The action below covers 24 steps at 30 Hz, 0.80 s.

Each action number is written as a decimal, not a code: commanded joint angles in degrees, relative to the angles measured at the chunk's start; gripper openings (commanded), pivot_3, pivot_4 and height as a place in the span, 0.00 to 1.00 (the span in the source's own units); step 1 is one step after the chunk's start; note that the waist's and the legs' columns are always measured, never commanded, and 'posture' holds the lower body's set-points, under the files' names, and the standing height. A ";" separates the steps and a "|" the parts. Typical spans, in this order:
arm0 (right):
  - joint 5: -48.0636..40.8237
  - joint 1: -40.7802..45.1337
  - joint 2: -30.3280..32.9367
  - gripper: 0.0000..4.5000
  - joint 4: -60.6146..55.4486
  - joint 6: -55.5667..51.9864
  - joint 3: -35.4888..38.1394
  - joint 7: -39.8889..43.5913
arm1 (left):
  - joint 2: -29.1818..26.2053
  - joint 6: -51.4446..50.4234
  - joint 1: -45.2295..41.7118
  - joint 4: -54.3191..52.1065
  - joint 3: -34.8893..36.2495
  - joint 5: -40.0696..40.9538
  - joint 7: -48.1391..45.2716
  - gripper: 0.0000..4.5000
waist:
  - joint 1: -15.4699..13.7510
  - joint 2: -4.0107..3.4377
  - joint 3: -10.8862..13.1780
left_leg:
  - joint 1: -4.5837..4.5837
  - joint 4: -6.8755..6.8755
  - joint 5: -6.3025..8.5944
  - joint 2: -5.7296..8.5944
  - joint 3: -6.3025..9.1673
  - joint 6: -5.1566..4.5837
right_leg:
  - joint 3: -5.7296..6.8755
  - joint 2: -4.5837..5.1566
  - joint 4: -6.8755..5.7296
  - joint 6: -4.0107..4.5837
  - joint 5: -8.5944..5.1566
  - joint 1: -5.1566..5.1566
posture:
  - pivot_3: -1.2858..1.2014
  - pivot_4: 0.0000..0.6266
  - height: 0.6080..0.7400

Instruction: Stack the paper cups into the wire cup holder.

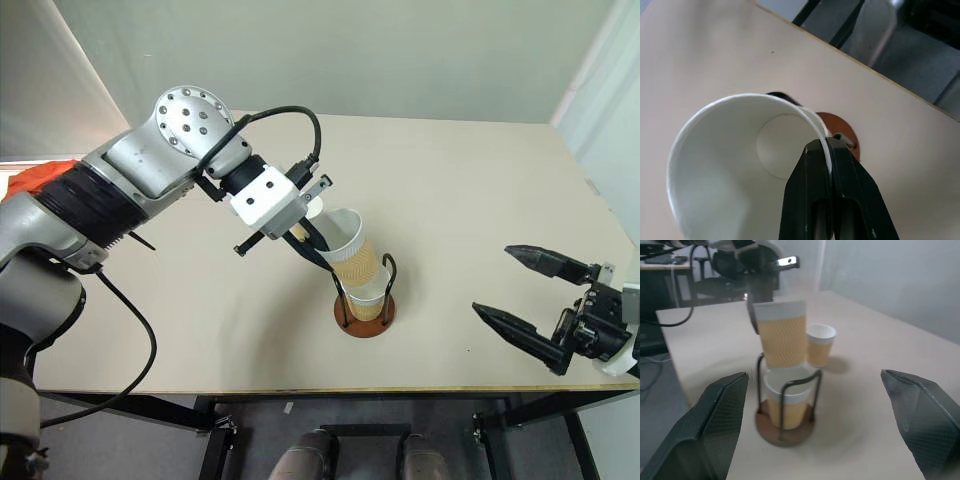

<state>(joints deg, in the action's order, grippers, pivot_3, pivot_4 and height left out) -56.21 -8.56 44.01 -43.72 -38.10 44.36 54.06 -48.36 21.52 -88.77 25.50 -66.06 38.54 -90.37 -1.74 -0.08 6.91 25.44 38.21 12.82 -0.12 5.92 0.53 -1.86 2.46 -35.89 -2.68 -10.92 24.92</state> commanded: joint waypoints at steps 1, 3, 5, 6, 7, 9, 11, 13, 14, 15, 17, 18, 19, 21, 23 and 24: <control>-2.12 -0.43 1.43 1.00 -1.81 1.74 1.84 -2.05 | 1.50 3.16 -1.73 1.40 -0.11 -0.78 -2.13 0.01 | -0.11 0.00 0.00 | 0.02 0.01 0.01 0.06 0.00 -0.03 | -0.01 0.04 0.01 -0.05 -0.01 0.00 | 0.52 0.24 1.00; -2.25 -0.95 1.91 1.00 -1.97 2.14 1.66 -2.48 | 2.32 4.02 -1.69 2.22 -0.40 -1.52 -2.13 0.01 | -0.17 0.00 0.00 | 0.05 0.06 0.06 0.14 0.01 -0.10 | -0.03 0.11 0.02 -0.18 -0.04 -0.04 | 0.52 0.24 1.00; -2.35 -1.37 2.21 1.00 -2.04 2.66 1.28 -2.92 | 3.80 5.72 -1.61 4.32 -0.22 -3.59 -2.13 0.01 | -0.21 0.00 0.00 | 0.06 0.06 0.08 0.17 0.01 -0.13 | -0.03 0.13 0.02 -0.31 -0.06 -0.05 | 0.52 0.24 1.00; -2.41 -1.56 2.31 1.00 -2.10 2.89 1.09 -3.12 | 4.57 6.34 -1.61 5.40 -0.03 -4.45 -2.13 0.01 | -0.24 0.00 0.00 | 0.06 0.06 0.09 0.19 0.01 -0.13 | -0.03 0.13 0.03 -0.37 -0.06 -0.07 | 0.52 0.24 1.00; -2.48 -1.72 2.40 1.00 -2.14 3.09 0.95 -3.24 | 5.28 7.06 -1.70 6.46 0.06 -5.34 -2.13 0.01 | -0.31 0.00 0.00 | 0.06 0.06 0.10 0.20 0.02 -0.14 | -0.04 0.14 0.03 -0.43 -0.05 -0.08 | 0.52 0.24 1.00; -2.56 -2.10 2.59 1.00 -2.15 3.44 0.76 -3.32 | 6.14 8.02 -1.80 7.71 0.03 -6.29 -2.13 0.01 | -0.39 0.00 0.00 | 0.07 0.06 0.11 0.23 0.04 -0.15 | -0.04 0.15 0.03 -0.61 -0.02 -0.09 | 0.52 0.24 1.00; -2.75 -2.59 2.79 1.00 -2.13 3.74 0.74 -3.06 | 6.97 9.29 -1.57 8.83 0.40 -7.60 -2.13 0.01 | -0.45 0.00 0.00 | 0.08 0.06 0.14 0.23 0.03 -0.15 | -0.04 0.15 0.04 -0.78 0.03 -0.09 | 0.52 0.24 1.00; -3.03 -3.00 3.06 1.00 -2.08 4.02 0.73 -2.92 | 7.58 9.43 -1.25 9.23 0.69 -8.07 -2.13 0.01 | -0.51 0.01 0.00 | 0.07 0.06 0.19 0.24 0.02 -0.15 | -0.04 0.15 0.04 -0.85 0.02 -0.09 | 0.52 0.24 1.00; -3.15 -3.14 3.19 1.00 -1.99 4.17 0.73 -2.88 | 7.79 8.94 -1.14 9.17 0.76 -8.08 -2.13 0.01 | -0.53 0.00 0.00 | 0.07 0.06 0.19 0.24 0.02 -0.14 | -0.03 0.15 0.04 -0.88 0.01 -0.10 | 0.52 0.24 1.00; -3.26 -3.25 3.34 1.00 -1.87 4.30 0.70 -2.84 | 7.98 8.53 -1.04 9.08 0.88 -8.03 -2.13 0.01 | -0.55 0.00 0.00 | 0.08 0.06 0.20 0.24 0.02 -0.14 | -0.03 0.14 0.04 -0.91 -0.01 -0.10 | 0.52 0.24 1.00; -3.37 -3.28 3.70 1.00 -1.49 4.52 0.45 -2.61 | 8.58 7.34 -0.91 9.21 1.62 -8.24 -2.13 0.09 | -0.58 0.00 0.00 | 0.10 0.06 0.20 0.26 0.02 -0.13 | -0.03 0.14 0.05 -0.93 -0.03 -0.11 | 0.52 0.24 1.00; -3.47 -3.10 3.90 1.00 -1.26 4.59 0.19 -2.55 | 8.97 6.92 -0.86 9.65 2.19 -8.73 -2.13 0.14 | -0.60 0.01 0.00 | 0.11 0.08 0.19 0.27 0.02 -0.12 | -0.03 0.15 0.06 -0.94 -0.03 -0.11 | 0.52 0.24 1.00; -3.54 -2.86 4.10 1.00 -1.01 4.65 -0.09 -2.54 | 9.39 6.95 -0.76 10.21 2.86 -9.43 -2.13 0.21 | -0.61 0.01 0.00 | 0.12 0.08 0.19 0.27 0.02 -0.12 | -0.03 0.15 0.07 -0.95 -0.03 -0.11 | 0.52 0.24 1.00; -3.50 -2.00 4.67 1.00 -0.32 4.84 -1.08 -2.49 | 10.26 7.11 -0.38 11.75 5.37 -10.69 -2.13 0.37 | -0.64 0.01 0.00 | 0.13 0.10 0.20 0.27 0.02 -0.12 | -0.04 0.15 0.09 -0.96 -0.02 -0.11 | 0.52 0.24 1.00; -3.28 -0.61 5.40 1.00 0.70 5.14 -2.55 -2.20 | 10.90 6.03 -0.02 13.56 9.89 -11.31 -2.13 0.43 | -0.67 0.00 0.00 | 0.13 0.11 0.20 0.27 0.00 -0.12 | -0.04 0.15 0.10 -0.99 0.00 -0.11 | 0.52 0.24 1.00; -3.15 0.12 5.76 1.00 1.24 5.27 -3.33 -1.99 | 10.71 4.64 -0.06 14.43 11.85 -11.33 -2.13 0.43 | -0.68 0.01 0.00 | 0.13 0.12 0.19 0.27 0.00 -0.12 | -0.04 0.15 0.10 -1.01 0.01 -0.11 | 0.52 0.24 1.00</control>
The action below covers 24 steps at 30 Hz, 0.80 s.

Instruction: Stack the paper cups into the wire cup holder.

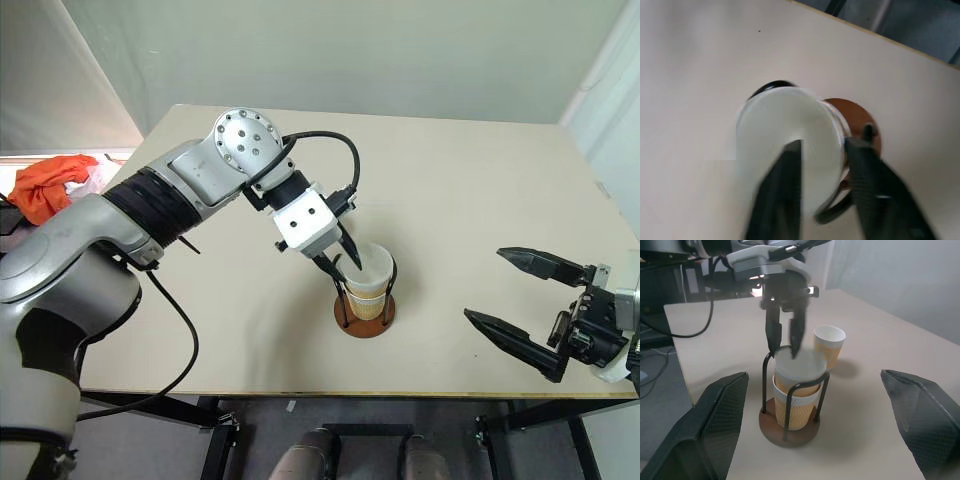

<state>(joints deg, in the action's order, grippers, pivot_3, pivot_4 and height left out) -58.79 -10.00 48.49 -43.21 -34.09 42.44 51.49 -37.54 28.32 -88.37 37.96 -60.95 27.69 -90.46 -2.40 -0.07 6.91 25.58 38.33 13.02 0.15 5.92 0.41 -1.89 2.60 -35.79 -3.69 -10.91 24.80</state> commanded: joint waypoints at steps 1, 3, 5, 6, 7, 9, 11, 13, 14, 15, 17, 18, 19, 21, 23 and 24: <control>-0.30 2.41 1.71 1.00 1.42 1.40 -2.39 0.96 | -0.35 -3.71 -0.77 4.17 9.67 -0.86 -2.04 0.43 | 0.00 0.00 0.00 | -0.02 0.00 0.00 0.00 0.00 0.00 | 0.00 0.00 -0.01 -0.01 0.01 -0.01 | 0.52 0.24 1.00; 0.35 4.05 2.40 1.00 2.78 1.75 -4.34 1.63 | -0.60 -7.00 -1.63 9.67 15.81 -2.25 -2.04 0.43 | 0.13 -0.01 0.00 | -0.03 0.00 -0.01 0.00 -0.03 0.01 | 0.00 -0.02 -0.01 -0.04 0.01 0.00 | 0.52 0.24 1.00; 0.87 5.37 2.79 1.00 3.91 2.09 -6.23 2.31 | -1.58 -7.82 -2.06 15.47 19.55 -6.20 -2.01 0.43 | 0.32 -0.03 -0.01 | -0.08 -0.02 -0.04 -0.02 -0.05 0.05 | -0.01 -0.03 -0.02 -0.05 0.01 0.00 | 0.52 0.24 1.00; 1.23 6.37 2.82 1.00 4.57 2.18 -7.83 2.42 | -1.98 -7.61 -2.03 19.46 20.35 -9.35 -0.66 0.43 | 0.34 -0.06 -0.04 | -0.09 -0.04 -0.05 -0.02 -0.06 0.06 | 0.00 -0.05 -0.02 -0.04 0.00 0.00 | 0.52 0.24 1.00; 1.66 7.35 2.77 1.00 5.19 2.34 -9.43 2.46 | -2.10 -7.29 -1.92 23.01 21.08 -12.55 1.12 0.43 | 0.43 -0.07 -0.04 | -0.11 -0.05 -0.07 -0.03 -0.04 0.10 | -0.02 -0.04 -0.02 -0.06 -0.02 -0.02 | 0.52 0.24 1.00; 3.05 9.41 2.64 1.00 6.40 2.90 -12.70 2.70 | -1.69 -6.86 -1.29 28.21 22.44 -17.88 3.98 0.43 | 0.41 -0.09 -0.04 | -0.16 -0.06 -0.08 -0.02 -0.05 0.12 | -0.04 -0.05 -0.03 -0.06 -0.05 -0.04 | 0.52 0.24 1.00; 4.16 10.94 2.73 1.00 7.22 3.35 -14.59 3.10 | -0.61 -7.53 -0.64 30.99 24.78 -20.48 4.54 0.43 | 0.17 -0.09 -0.02 | -0.13 -0.04 -0.10 -0.02 -0.01 0.14 | -0.05 -0.04 -0.01 -0.07 -0.06 -0.04 | 0.52 0.24 1.00; 4.35 12.35 2.83 1.00 7.82 3.38 -15.54 3.06 | 0.34 -7.51 0.11 33.11 25.96 -23.97 7.13 0.43 | -0.35 -0.08 -0.02 | 0.00 0.00 -0.27 0.08 0.12 0.33 | -0.03 -0.04 0.00 -0.12 -0.06 0.00 | 0.52 0.24 1.00; 4.44 12.87 2.85 1.00 8.02 3.36 -15.86 3.01 | 0.74 -7.28 0.54 34.02 26.23 -26.03 8.80 0.43 | -0.50 -0.08 -0.02 | 0.07 0.09 -0.28 0.08 0.16 0.35 | -0.04 -0.02 0.01 -0.14 -0.05 0.00 | 0.52 0.24 1.00; 4.54 13.22 2.85 1.00 8.14 3.35 -16.08 2.94 | 1.34 -7.28 1.01 34.90 26.59 -27.77 10.56 0.43 | -0.64 -0.07 -0.03 | 0.12 0.14 -0.27 0.10 0.14 0.33 | -0.02 -0.01 0.00 -0.17 -0.03 0.01 | 0.52 0.24 1.00; 4.59 13.28 2.79 1.00 7.87 3.23 -16.08 2.74 | 2.73 -7.93 1.56 36.17 28.06 -30.02 12.46 0.43 | -0.73 -0.07 -0.03 | 0.23 0.28 -0.22 0.11 0.12 0.26 | -0.01 0.04 0.02 -0.21 0.00 0.03 | 0.52 0.24 1.00; 4.48 13.08 2.71 1.00 7.49 3.09 -15.88 2.46 | 3.41 -8.25 1.76 36.66 28.76 -31.01 13.36 0.43 | -0.78 -0.07 -0.03 | 0.25 0.31 -0.20 0.13 0.07 0.24 | 0.03 0.06 0.02 -0.24 0.02 0.04 | 0.52 0.24 1.00; 4.32 12.85 2.65 1.00 7.04 2.89 -15.67 2.06 | 4.02 -8.64 1.92 37.09 29.58 -31.89 14.18 0.43 | -0.79 -0.06 -0.03 | 0.29 0.35 -0.19 0.12 0.08 0.21 | 0.03 0.13 0.04 -0.26 0.03 0.05 | 0.52 0.24 1.00; 4.13 12.12 2.40 1.00 5.88 2.56 -15.24 0.87 | 5.22 -10.08 2.50 38.00 31.17 -33.37 15.86 0.43 | -0.80 -0.06 -0.03 | 0.31 0.38 -0.16 0.20 -0.05 0.17 | 0.10 0.19 0.05 -0.29 0.04 0.07 | 0.52 0.24 1.00; 4.10 11.32 2.08 1.00 4.78 2.35 -14.74 -0.66 | 6.19 -10.91 3.44 38.66 32.23 -35.20 19.24 0.43 | -0.76 -0.06 -0.03 | 0.29 0.40 -0.16 0.21 -0.13 0.16 | 0.08 0.26 0.06 -0.32 0.06 0.07 | 0.52 0.24 1.00; 4.04 10.67 1.97 1.00 4.23 2.29 -14.33 -1.33 | 6.61 -11.17 3.90 38.87 32.73 -36.09 20.14 0.43 | -0.77 -0.05 -0.03 | 0.23 0.39 -0.16 0.23 -0.24 0.16 | 0.10 0.29 0.06 -0.34 0.06 0.07 | 0.52 0.24 1.00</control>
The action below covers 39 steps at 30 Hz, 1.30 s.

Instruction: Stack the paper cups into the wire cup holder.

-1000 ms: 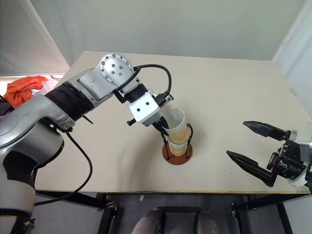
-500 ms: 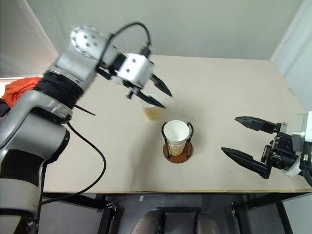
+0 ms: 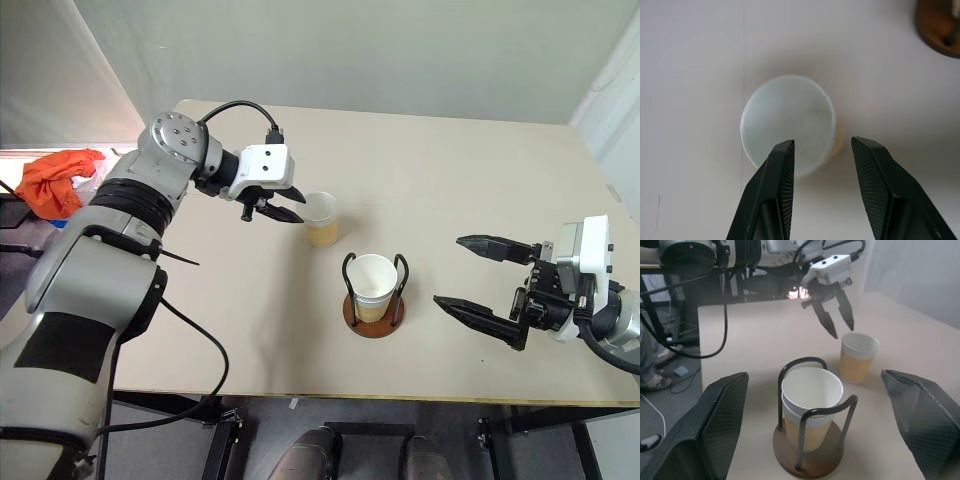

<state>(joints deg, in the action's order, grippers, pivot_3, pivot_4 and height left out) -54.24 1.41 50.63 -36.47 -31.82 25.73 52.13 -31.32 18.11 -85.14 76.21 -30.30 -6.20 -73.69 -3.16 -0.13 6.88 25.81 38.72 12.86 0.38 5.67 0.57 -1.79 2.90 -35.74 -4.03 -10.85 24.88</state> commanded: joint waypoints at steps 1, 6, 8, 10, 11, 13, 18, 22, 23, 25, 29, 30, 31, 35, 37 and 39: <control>-0.60 -1.50 -0.24 1.00 -3.17 -0.04 2.83 -2.60 | 0.87 -1.17 1.06 0.78 2.58 -3.05 4.27 0.43 | 0.02 0.00 0.00 | 0.00 0.01 0.00 -0.02 0.00 -0.01 | -0.02 0.04 0.00 -0.01 0.00 0.00 | 0.52 0.24 1.00; -1.68 -3.94 0.14 1.00 -5.28 -0.53 5.12 -4.69 | 2.23 -1.88 2.09 1.01 4.29 -6.27 2.89 0.43 | 0.01 0.00 0.01 | -0.02 0.12 0.01 0.02 -0.17 -0.04 | -0.03 0.05 -0.02 -0.12 0.03 0.00 | 0.52 0.24 1.00; -1.85 -4.40 0.33 1.00 -5.58 -0.71 5.84 -5.14 | 2.62 -2.16 2.13 1.06 5.01 -7.06 2.96 0.43 | 0.03 0.01 0.01 | 0.00 0.20 0.00 0.04 -0.17 -0.09 | -0.05 0.05 -0.02 -0.15 0.05 -0.01 | 0.52 0.24 1.00; -1.95 -4.71 0.36 1.00 -5.90 -0.83 6.15 -5.55 | 2.94 -2.34 1.99 1.06 5.77 -7.80 3.08 0.43 | 0.01 0.01 0.01 | 0.00 0.29 0.02 0.03 -0.16 -0.14 | -0.08 0.07 -0.02 -0.16 0.06 -0.03 | 0.52 0.24 1.00; -1.94 -4.77 0.34 1.00 -6.03 -0.86 6.23 -5.79 | 3.07 -2.39 1.93 1.05 6.05 -8.15 2.96 0.43 | 0.03 0.01 0.01 | 0.00 0.29 0.01 0.04 -0.18 -0.18 | -0.10 0.09 -0.02 -0.17 0.06 -0.03 | 0.52 0.24 1.00; -1.84 -4.52 0.36 1.00 -6.04 -0.87 6.14 -6.25 | 3.38 -2.24 1.95 1.03 6.48 -9.02 2.62 0.43 | 0.04 0.01 0.01 | 0.00 0.32 -0.01 0.06 -0.22 -0.21 | -0.11 0.10 -0.02 -0.18 0.07 -0.04 | 0.52 0.24 1.00; -1.62 -4.37 0.54 1.00 -5.96 -0.76 6.02 -6.65 | 3.57 -2.42 1.87 1.03 7.64 -10.21 2.22 0.16 | 0.04 0.01 0.00 | -0.03 0.31 -0.05 0.06 -0.31 -0.27 | -0.12 0.10 -0.02 -0.21 0.08 -0.03 | 0.52 0.24 1.00; -1.30 -4.36 0.40 1.00 -5.41 -0.44 5.84 -6.38 | 3.35 -2.27 1.89 0.91 8.50 -10.79 0.27 0.00 | 0.04 0.01 0.00 | -0.02 0.32 -0.06 0.08 -0.31 -0.29 | -0.14 0.11 -0.01 -0.23 0.08 -0.03 | 0.52 0.24 1.00; -1.22 -4.24 0.32 1.00 -5.32 -0.35 5.64 -6.39 | 3.34 -2.30 1.94 0.89 8.71 -10.94 0.06 0.00 | 0.05 0.01 0.00 | -0.01 0.31 -0.06 0.10 -0.32 -0.30 | -0.15 0.11 -0.02 -0.25 0.07 -0.03 | 0.52 0.24 1.00; -1.20 -3.75 0.18 1.00 -5.17 -0.22 5.19 -6.54 | 3.25 -2.18 2.00 0.80 9.21 -10.99 -0.69 0.00 | 0.04 0.01 0.01 | -0.01 0.32 -0.06 0.09 -0.30 -0.30 | -0.17 0.14 -0.01 -0.27 0.07 -0.03 | 0.52 0.24 1.00; -1.78 -4.46 1.25 1.00 -4.59 -1.55 6.11 -5.70 | 2.96 -0.06 0.56 -0.10 11.26 -9.72 -4.79 0.00 | 0.04 0.01 0.00 | 0.00 0.30 -0.06 0.12 -0.31 -0.31 | -0.17 0.12 -0.01 -0.29 0.07 -0.02 | 0.52 0.24 1.00; -1.70 -5.57 1.83 1.00 -4.05 -1.94 7.34 -4.56 | 3.14 0.09 -0.74 -0.61 12.82 -8.10 -7.82 0.00 | 0.04 0.01 0.00 | 0.00 0.30 -0.05 0.13 -0.32 -0.32 | -0.16 0.11 -0.01 -0.30 0.06 -0.02 | 0.52 0.24 1.00; -1.06 -7.08 2.42 1.00 -3.01 -1.96 9.41 -2.87 | 3.45 0.18 -2.80 -1.53 14.82 -5.16 -12.75 0.00 | -0.07 0.02 0.02 | 0.00 0.30 -0.05 0.13 -0.30 -0.32 | -0.17 0.11 -0.01 -0.30 0.06 -0.02 | 0.52 0.24 1.00; 0.08 -11.87 3.56 1.00 0.07 -1.70 16.18 1.89 | 3.10 1.38 -6.83 -7.16 12.09 6.48 -18.81 0.00 | -0.38 0.13 0.02 | 0.31 0.27 -0.04 0.24 -0.12 -0.37 | -0.18 0.15 0.23 -0.33 0.04 0.05 | 0.52 0.24 1.00; 0.94 -15.09 3.39 1.00 0.88 -1.72 19.06 4.49 | 0.64 -0.08 -6.35 -15.61 4.71 17.03 -18.81 0.00 | -0.37 0.05 -0.02 | 0.28 0.22 0.06 0.25 -0.17 -0.51 | -0.23 0.28 0.37 -0.36 0.05 -0.02 | 0.52 0.24 1.00; 1.81 -17.58 3.18 1.00 1.17 -1.51 20.58 6.28 | -2.89 -2.07 -5.44 -24.01 -2.60 26.84 -18.81 0.00 | -0.22 -0.01 -0.04 | 0.19 0.17 0.23 0.29 -0.34 -0.57 | -0.25 0.33 0.41 -0.47 0.10 -0.06 | 0.52 0.24 1.00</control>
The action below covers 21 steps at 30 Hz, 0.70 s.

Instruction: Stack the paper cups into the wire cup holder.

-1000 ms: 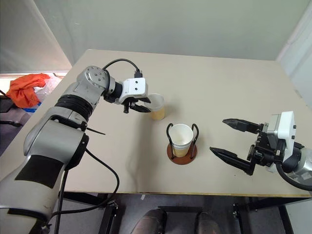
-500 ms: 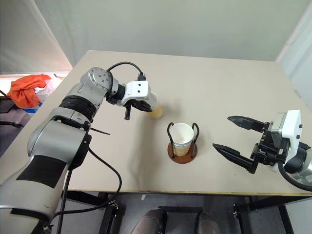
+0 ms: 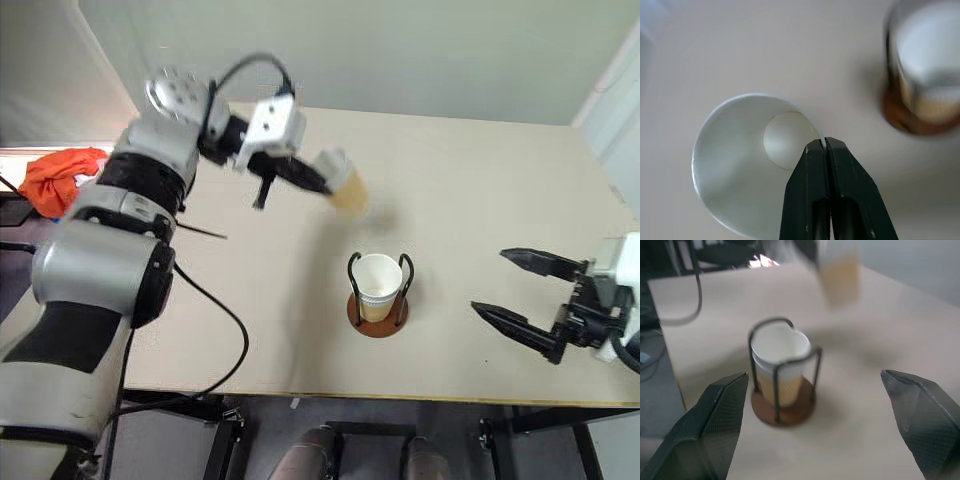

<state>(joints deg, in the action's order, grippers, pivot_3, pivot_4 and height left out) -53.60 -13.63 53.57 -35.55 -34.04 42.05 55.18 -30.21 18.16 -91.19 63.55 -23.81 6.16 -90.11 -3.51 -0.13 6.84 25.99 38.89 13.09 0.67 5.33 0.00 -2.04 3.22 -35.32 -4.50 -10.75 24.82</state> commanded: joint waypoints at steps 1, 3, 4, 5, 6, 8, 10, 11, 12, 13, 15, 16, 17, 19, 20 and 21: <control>1.55 -3.22 0.11 1.00 0.40 0.89 4.83 3.47 | -6.15 -2.84 0.86 -15.75 -12.74 19.26 -2.39 0.00 | 0.28 -0.07 0.00 | -0.06 0.03 0.12 -0.04 -0.08 -0.01 | -0.05 0.01 -0.02 -0.03 -0.04 -0.02 | 0.52 0.24 1.00; 1.98 -3.37 -0.33 1.00 0.35 1.25 4.92 2.79 | -10.82 -3.32 1.03 -25.25 -20.25 27.97 -2.39 0.00 | 0.65 -0.11 -0.02 | -0.10 0.09 0.22 -0.09 -0.25 0.03 | -0.03 -0.06 -0.02 -0.10 -0.07 0.00 | 0.52 0.24 1.00; 2.19 -3.34 -0.60 1.00 0.09 1.44 4.59 2.44 | -12.51 -3.14 0.96 -28.61 -23.23 30.90 -2.39 0.00 | 0.90 -0.11 -0.02 | -0.12 0.10 0.25 -0.19 -0.39 0.03 | -0.11 -0.05 -0.04 -0.10 -0.08 0.02 | 0.52 0.24 1.00; 2.26 -3.22 -0.99 1.00 -0.48 1.54 3.98 1.92 | -13.35 -2.11 0.90 -30.21 -25.30 32.18 -2.39 0.00 | 0.93 -0.10 -0.02 | -0.15 0.09 0.27 -0.20 -0.52 0.04 | -0.12 -0.12 -0.03 -0.12 -0.09 0.02 | 0.52 0.24 1.00; 2.36 -3.15 -1.32 1.00 -1.00 1.61 3.44 1.51 | -13.81 -1.00 0.78 -30.85 -26.78 32.83 -2.39 0.00 | 0.94 -0.13 -0.03 | -0.18 0.12 0.30 -0.22 -0.53 0.02 | -0.11 -0.14 -0.04 -0.13 -0.09 0.01 | 0.52 0.24 1.00; 2.43 -3.15 -1.94 1.00 -1.95 1.68 2.68 0.79 | -15.50 0.22 0.68 -33.50 -29.66 35.39 -2.39 0.00 | 0.91 -0.14 -0.03 | -0.22 0.17 0.31 -0.22 -0.59 -0.01 | -0.21 -0.09 -0.07 -0.15 -0.10 0.00 | 0.52 0.24 1.00; 2.33 -3.38 -2.40 1.00 -2.57 1.71 2.56 0.45 | -17.30 1.07 0.46 -36.70 -32.12 37.82 -2.39 0.00 | 0.95 -0.16 -0.02 | -0.22 0.23 0.31 -0.25 -0.60 -0.04 | -0.25 -0.05 -0.09 -0.15 -0.10 -0.01 | 0.52 0.24 1.00; 2.31 -3.41 -2.57 1.00 -2.76 1.72 2.53 0.34 | -17.94 1.67 0.26 -37.52 -33.48 38.35 -2.39 0.00 | 0.99 -0.15 -0.02 | -0.23 0.23 0.34 -0.26 -0.65 -0.08 | -0.25 -0.05 -0.09 -0.14 -0.10 0.00 | 0.52 0.24 1.00; 2.35 -3.38 -2.73 1.00 -2.86 1.78 2.53 0.19 | -18.36 2.34 0.03 -37.88 -34.81 38.52 -2.39 0.00 | 1.01 -0.16 -0.03 | -0.25 0.23 0.36 -0.27 -0.67 -0.12 | -0.29 -0.04 -0.07 -0.14 -0.10 -0.01 | 0.52 0.24 1.00; 2.41 -3.23 -2.87 1.00 -2.93 1.81 2.40 -0.05 | -18.63 3.02 -0.17 -37.83 -36.12 38.56 -2.39 0.00 | 1.00 -0.17 -0.03 | -0.27 0.25 0.37 -0.27 -0.69 -0.14 | -0.31 -0.03 -0.07 -0.14 -0.10 -0.03 | 0.52 0.24 1.00; 2.55 -3.24 -3.12 1.00 -3.11 1.93 2.36 -0.32 | -18.72 4.49 -0.56 -37.20 -38.21 38.14 -2.39 0.00 | 0.93 -0.18 -0.02 | -0.37 0.25 0.42 -0.25 -0.70 -0.22 | -0.38 0.00 -0.07 -0.12 -0.10 -0.11 | 0.52 0.24 1.00; 2.60 -3.31 -3.23 1.00 -3.20 1.96 2.39 -0.43 | -18.86 4.92 -0.73 -37.31 -38.91 38.45 -2.39 0.00 | 0.92 -0.17 -0.02 | -0.42 0.26 0.44 -0.25 -0.70 -0.25 | -0.38 0.01 -0.06 -0.09 -0.09 -0.18 | 0.52 0.24 1.00; 2.67 -3.37 -3.32 1.00 -3.28 1.97 2.40 -0.55 | -19.05 5.19 -0.91 -37.63 -39.41 38.98 -2.39 0.00 | 0.93 -0.17 -0.02 | -0.47 0.26 0.52 -0.25 -0.71 -0.38 | -0.40 0.00 -0.05 0.01 -0.09 -0.22 | 0.52 0.24 1.00; 2.83 -3.66 -3.52 1.00 -3.50 1.96 2.55 -0.69 | -19.53 5.82 -1.29 -38.54 -40.33 39.58 -2.39 0.00 | 1.00 -0.18 -0.02 | -0.52 0.27 0.77 -0.25 -0.73 -0.79 | -0.45 0.00 -0.04 0.15 -0.10 -0.25 | 0.52 0.24 1.00; 2.82 -3.77 -3.58 1.00 -3.62 1.90 2.65 -0.76 | -19.66 5.92 -1.42 -38.84 -40.68 39.76 -2.39 0.00 | 1.04 -0.18 -0.02 | -0.54 0.26 0.77 -0.24 -0.76 -0.79 | -0.50 -0.02 -0.04 0.17 -0.10 -0.25 | 0.52 0.24 1.00; 2.80 -3.76 -3.55 1.00 -3.68 1.83 2.71 -0.82 | -19.56 6.22 -1.54 -38.65 -40.88 39.47 -2.39 0.00 | 1.08 -0.18 -0.02 | -0.55 0.26 0.76 -0.24 -0.77 -0.78 | -0.55 -0.02 -0.04 0.20 -0.10 -0.25 | 0.52 0.24 1.00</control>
<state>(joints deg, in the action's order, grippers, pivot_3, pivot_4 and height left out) -50.40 -17.49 50.13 -37.92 -32.90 43.94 54.97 -49.17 23.02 -90.39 25.74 -65.24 44.63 -90.43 -2.43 -0.31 6.82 25.44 39.15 13.85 0.43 4.54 -0.78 -2.63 3.19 -35.36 -4.29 -10.85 24.56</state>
